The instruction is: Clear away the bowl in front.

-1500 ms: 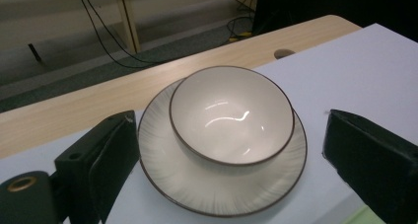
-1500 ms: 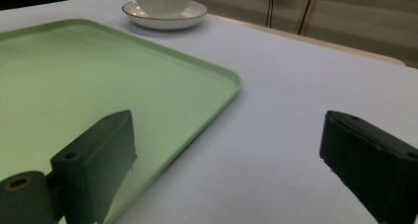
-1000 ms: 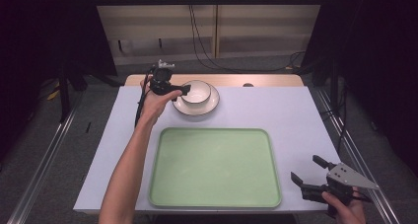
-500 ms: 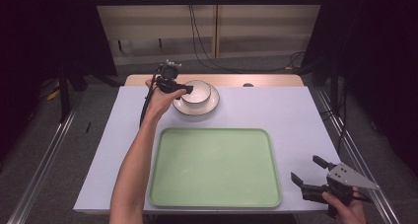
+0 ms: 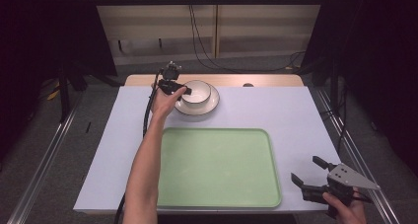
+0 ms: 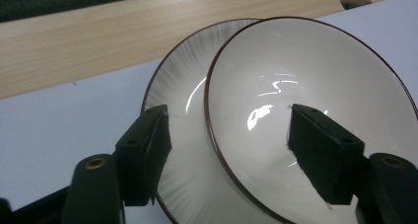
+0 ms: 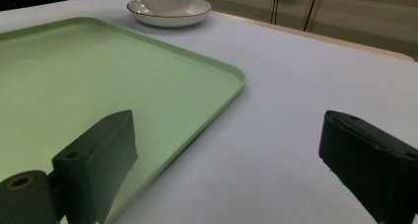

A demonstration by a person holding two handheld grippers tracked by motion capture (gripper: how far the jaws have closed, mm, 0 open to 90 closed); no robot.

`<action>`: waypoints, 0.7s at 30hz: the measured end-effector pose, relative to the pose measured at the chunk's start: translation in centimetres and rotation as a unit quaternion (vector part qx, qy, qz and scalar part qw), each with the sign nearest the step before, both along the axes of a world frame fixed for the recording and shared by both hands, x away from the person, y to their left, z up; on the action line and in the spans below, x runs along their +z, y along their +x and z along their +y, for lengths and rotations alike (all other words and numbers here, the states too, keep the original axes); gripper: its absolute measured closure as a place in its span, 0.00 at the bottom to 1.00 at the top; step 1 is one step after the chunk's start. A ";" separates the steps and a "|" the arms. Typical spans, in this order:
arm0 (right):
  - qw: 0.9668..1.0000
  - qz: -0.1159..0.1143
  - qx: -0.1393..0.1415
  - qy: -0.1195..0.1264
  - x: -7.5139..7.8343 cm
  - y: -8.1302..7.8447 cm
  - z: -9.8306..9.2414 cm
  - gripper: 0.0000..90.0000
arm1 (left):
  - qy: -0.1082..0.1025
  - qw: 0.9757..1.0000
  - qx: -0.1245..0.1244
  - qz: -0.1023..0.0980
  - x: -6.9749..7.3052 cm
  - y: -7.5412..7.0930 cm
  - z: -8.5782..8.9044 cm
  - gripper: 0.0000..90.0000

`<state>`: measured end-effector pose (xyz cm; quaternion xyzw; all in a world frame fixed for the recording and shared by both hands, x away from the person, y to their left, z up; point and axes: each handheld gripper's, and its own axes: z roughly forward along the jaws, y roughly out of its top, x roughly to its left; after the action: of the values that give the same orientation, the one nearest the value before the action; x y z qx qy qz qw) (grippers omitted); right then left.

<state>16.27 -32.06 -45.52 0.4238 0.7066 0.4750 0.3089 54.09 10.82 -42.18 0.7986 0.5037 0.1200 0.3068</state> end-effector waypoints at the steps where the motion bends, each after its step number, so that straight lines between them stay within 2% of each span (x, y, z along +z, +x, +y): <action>1: 1.000 0.000 0.000 0.000 0.0 0.0 0.0 0.08 | 0.002 1.000 -0.007 0.005 -0.1 0.1 0.0 0.37; 2: 1.000 -0.001 0.000 0.001 0.0 0.0 0.0 0.08 | -0.010 1.000 -0.003 0.004 -0.2 0.1 -0.1 0.37; 3: 1.000 0.000 0.000 0.001 0.0 -0.1 0.0 0.08 | -0.014 1.000 -0.005 0.013 -0.3 0.2 -0.1 0.40; 4: 1.000 -0.001 0.000 0.000 0.0 -0.1 0.0 0.08 | -0.012 1.000 -0.004 0.013 -0.4 0.4 -0.1 0.44; 5: 1.000 -0.001 0.001 0.000 0.0 -0.1 0.0 0.08 | -0.008 1.000 0.003 0.013 -0.5 0.4 -0.2 0.43; 6: 1.000 -0.001 0.001 0.000 0.0 -0.1 -0.1 0.08 | -0.009 1.000 0.002 0.020 -0.7 0.5 -0.2 0.46; 8: 1.000 0.002 0.001 0.003 0.0 -0.1 0.0 0.08 | 0.005 1.000 0.009 0.024 -0.9 0.6 -0.2 0.47; 9: 1.000 0.002 0.001 0.003 0.0 -0.1 0.0 0.08 | 0.005 1.000 0.002 0.031 -1.2 0.7 -0.2 0.48; 12: 1.000 0.002 0.002 0.003 0.0 -0.1 -0.1 0.08 | 0.008 0.999 0.003 0.037 -1.7 0.8 -0.4 0.50; 13: 1.000 0.002 0.002 0.003 0.0 -0.1 -0.1 0.08 | 0.013 0.999 0.000 0.040 -1.8 0.9 -0.4 0.47; 15: 1.000 0.004 0.002 0.003 0.0 -0.2 -0.1 0.08 | 0.036 0.998 0.008 0.046 -2.2 1.0 -0.6 0.48; 16: 1.000 0.003 0.000 0.000 0.0 -0.2 -0.1 0.08 | 0.030 0.998 0.018 0.050 -2.5 1.2 -0.6 0.53; 17: 1.000 0.003 0.000 0.000 0.0 -0.2 -0.1 0.08 | 0.030 0.998 0.018 0.050 -2.5 1.2 -0.6 0.52; 18: 1.000 0.003 0.000 0.001 0.0 -0.2 -0.2 0.08 | 0.026 0.998 0.010 0.060 -2.6 1.3 -0.4 0.52; 21: 1.000 0.002 -0.001 0.000 0.0 -0.3 -0.2 0.08 | 0.003 0.998 0.016 0.065 -2.7 1.4 -0.5 0.60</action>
<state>16.00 -32.29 -45.55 0.4255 0.7069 0.4740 0.3074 55.48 10.31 -44.88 0.7973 0.5351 0.0748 0.2690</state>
